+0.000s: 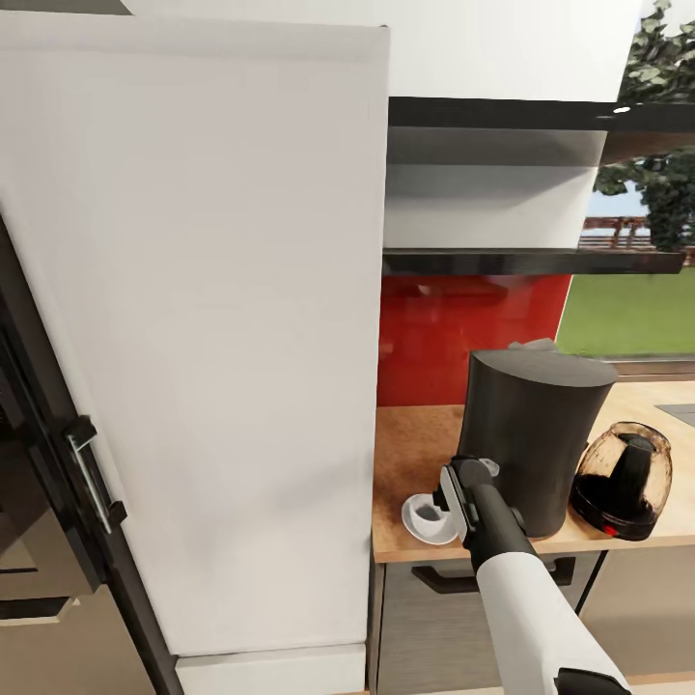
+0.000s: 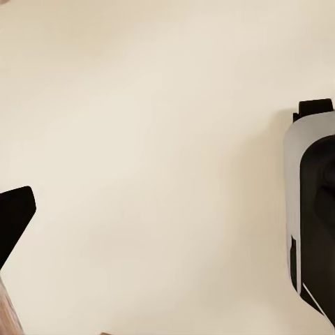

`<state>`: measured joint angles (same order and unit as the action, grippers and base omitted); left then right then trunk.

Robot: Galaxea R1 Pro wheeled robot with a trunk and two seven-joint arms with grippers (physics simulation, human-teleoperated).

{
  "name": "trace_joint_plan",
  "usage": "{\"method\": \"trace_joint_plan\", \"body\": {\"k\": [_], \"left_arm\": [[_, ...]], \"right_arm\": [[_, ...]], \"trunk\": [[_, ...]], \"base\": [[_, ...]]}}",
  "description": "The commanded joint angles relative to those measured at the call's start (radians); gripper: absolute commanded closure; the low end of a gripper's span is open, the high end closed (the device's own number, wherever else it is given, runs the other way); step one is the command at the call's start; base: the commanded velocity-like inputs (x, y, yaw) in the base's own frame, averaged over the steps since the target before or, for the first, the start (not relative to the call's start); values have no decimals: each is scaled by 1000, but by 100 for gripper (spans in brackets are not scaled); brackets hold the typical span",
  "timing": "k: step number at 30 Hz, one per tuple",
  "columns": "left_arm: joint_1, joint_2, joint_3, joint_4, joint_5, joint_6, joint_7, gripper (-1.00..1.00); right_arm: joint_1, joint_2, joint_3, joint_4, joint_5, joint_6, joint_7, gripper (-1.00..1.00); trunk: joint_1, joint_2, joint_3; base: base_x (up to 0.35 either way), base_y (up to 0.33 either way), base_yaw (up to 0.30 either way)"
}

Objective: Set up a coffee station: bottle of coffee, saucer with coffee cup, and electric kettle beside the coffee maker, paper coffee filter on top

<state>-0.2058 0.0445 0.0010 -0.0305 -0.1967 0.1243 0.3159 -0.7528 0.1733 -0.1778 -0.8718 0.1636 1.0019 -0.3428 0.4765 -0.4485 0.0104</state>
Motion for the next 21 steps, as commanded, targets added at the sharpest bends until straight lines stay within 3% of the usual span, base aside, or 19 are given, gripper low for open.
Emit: {"method": "trace_joint_plan", "body": {"k": [1,21], "left_arm": [[0,0,0,-2,-9,8,2,-100],[0,3,4,-2,-7,6,2,-100]], "right_arm": [[0,1,-3,-3,9,4,5,-100],[0,1,-2,-13,5,4,5,-100]], "trunk": [[0,-1,0],[0,-1,0]], "base": [[0,0,0],[-60,0,0]]}}
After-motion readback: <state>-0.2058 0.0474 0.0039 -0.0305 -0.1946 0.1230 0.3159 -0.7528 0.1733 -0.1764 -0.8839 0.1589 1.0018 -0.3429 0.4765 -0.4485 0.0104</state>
